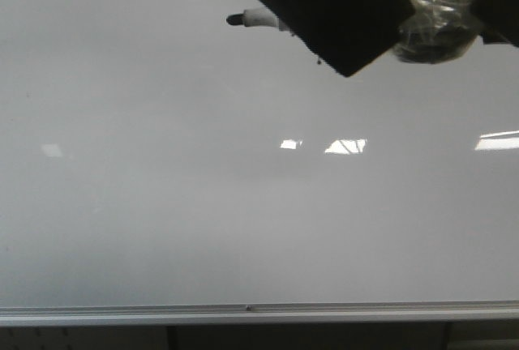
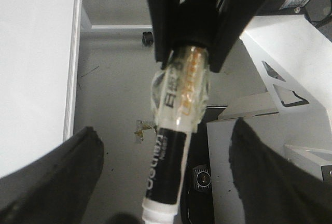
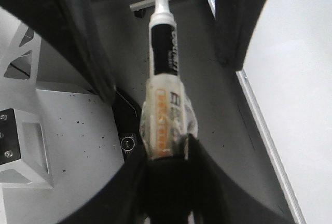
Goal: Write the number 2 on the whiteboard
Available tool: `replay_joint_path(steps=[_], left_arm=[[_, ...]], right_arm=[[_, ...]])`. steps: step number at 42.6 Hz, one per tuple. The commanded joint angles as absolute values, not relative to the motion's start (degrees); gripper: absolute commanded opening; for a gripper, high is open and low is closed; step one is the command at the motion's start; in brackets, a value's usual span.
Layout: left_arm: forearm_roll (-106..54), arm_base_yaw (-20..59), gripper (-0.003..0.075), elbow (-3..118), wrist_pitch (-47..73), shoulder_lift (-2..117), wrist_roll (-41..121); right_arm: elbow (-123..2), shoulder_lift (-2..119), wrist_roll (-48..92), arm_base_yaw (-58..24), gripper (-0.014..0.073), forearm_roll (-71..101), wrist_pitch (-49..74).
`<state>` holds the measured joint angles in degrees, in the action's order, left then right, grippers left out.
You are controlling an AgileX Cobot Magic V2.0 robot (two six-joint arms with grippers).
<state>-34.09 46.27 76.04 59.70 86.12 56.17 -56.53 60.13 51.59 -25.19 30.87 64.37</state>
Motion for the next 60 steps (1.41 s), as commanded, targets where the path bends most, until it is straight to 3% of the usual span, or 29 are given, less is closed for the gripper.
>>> replay_joint_path(steps=[1, 13, 19, 24, 29, 37, 46, 52, 60], left_arm=[[-36.87, 46.76, 0.0453, 77.96, 58.75, 84.45, 56.43], [-37.26, 46.76, 0.012, 77.96, 59.14, 84.45, 56.43], [-37.26, 46.76, 0.0042, 77.96, 59.24, 84.45, 56.43], [-37.26, 46.76, 0.0029, 77.96, 59.37, 84.45, 56.43], [-37.01, 46.37, 0.0029, 77.96, 59.76, 84.45, 55.93], [-27.21, 44.94, 0.0029, 79.12, 59.76, 83.54, 46.51], [-4.31, 40.78, 0.0029, 81.66, 60.03, 81.81, 16.1], [3.74, 34.85, 0.0029, 80.43, 61.55, 78.82, 4.79], [3.86, 24.02, 0.0029, 71.45, 51.57, 70.22, 3.42]], right_arm=[[-58.4, 59.11, 52.29, -25.22, 0.0031, 33.11, 63.14], [-58.4, 59.11, 52.29, -25.22, 0.0043, 33.11, 62.96], [-58.4, 59.11, 52.29, -25.22, 0.0171, 33.11, 62.95], [-58.41, 59.11, 52.29, -25.12, 0.0403, 33.03, 62.51], [-59.31, 58.97, 50.36, -23.75, 0.0531, 30.13, 63.43], [-61.36, 56.93, 38.63, -18.43, 0.0524, 20.16, 66.17], [-61.36, 55.29, 32.81, -14.16, 0.0524, 16.82, 66.34], [-61.3, 55.36, 32.81, -14.11, 0.0524, 16.82, 65.46], [-61.3, 55.36, 32.81, -14.11, 0.0524, 16.82, 63.72]])
